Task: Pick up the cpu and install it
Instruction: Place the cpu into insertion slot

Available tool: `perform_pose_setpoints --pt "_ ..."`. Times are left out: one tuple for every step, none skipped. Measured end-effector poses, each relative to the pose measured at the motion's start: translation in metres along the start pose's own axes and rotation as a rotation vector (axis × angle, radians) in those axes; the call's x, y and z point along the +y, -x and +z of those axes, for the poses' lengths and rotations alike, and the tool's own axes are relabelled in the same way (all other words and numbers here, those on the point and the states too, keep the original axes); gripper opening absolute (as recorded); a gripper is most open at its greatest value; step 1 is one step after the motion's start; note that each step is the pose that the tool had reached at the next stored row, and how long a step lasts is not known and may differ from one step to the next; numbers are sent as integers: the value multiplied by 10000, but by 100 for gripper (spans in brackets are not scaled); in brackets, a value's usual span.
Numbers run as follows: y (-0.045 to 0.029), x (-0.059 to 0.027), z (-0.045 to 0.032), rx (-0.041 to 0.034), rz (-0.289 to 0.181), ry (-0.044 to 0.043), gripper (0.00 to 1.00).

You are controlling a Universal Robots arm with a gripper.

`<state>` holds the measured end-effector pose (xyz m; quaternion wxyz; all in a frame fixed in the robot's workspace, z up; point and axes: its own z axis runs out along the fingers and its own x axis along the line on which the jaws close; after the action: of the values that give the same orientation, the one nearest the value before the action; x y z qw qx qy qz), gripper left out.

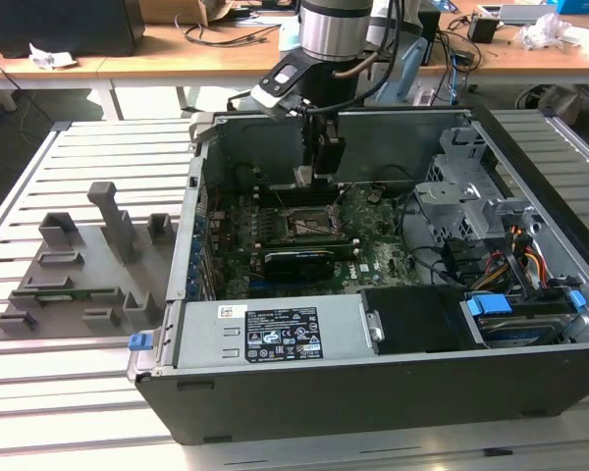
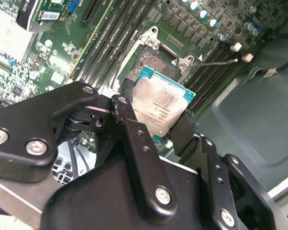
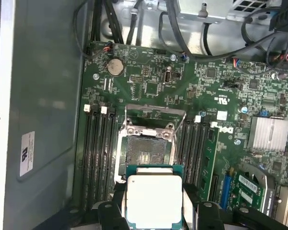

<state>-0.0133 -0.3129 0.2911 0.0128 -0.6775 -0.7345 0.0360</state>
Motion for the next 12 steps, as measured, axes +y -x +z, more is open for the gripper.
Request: perform_pose_setpoints --pt "0 0 0 16 219 -6 55" --pt "0 0 0 36 511 -16 55" --pt "0 0 1 53 779 -23 55" --pt "0 0 1 56 844 -25 55" --pt "0 0 1 59 878 -27 55" --pt "0 0 1 59 889 -27 55" --pt "0 0 1 59 888 -27 55" --pt "0 0 1 59 890 -27 55" --pt "0 0 1 59 890 -27 55" --pt "0 0 1 59 891 -27 55" --pt "0 0 1 59 891 -27 55" --pt "0 0 5 58 891 -28 55"
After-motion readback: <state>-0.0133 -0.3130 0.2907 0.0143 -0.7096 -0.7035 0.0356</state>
